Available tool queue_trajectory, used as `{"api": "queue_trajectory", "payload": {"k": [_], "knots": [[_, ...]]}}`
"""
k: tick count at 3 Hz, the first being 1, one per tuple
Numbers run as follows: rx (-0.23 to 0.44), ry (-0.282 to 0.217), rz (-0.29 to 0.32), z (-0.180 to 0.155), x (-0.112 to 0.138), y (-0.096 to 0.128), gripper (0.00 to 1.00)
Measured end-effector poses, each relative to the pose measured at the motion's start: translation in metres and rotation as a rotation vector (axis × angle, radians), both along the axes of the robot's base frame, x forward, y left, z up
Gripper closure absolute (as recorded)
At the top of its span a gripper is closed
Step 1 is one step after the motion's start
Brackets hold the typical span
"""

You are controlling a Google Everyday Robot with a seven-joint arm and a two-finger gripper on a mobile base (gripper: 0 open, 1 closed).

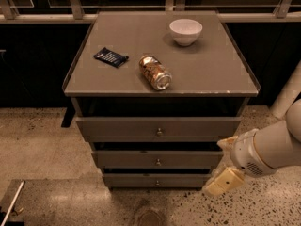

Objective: Open bottom drawer

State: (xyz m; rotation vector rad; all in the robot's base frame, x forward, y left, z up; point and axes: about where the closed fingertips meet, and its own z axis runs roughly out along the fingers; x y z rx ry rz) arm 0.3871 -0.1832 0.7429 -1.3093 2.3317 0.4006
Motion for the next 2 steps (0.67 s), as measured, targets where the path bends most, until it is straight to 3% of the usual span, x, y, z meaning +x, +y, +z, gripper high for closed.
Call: {"api": "queue_trajectory", "payload": {"k": [2], "knots": [[0.0, 0.0, 0.0, 0.0, 0.0, 0.0, 0.66]]}}
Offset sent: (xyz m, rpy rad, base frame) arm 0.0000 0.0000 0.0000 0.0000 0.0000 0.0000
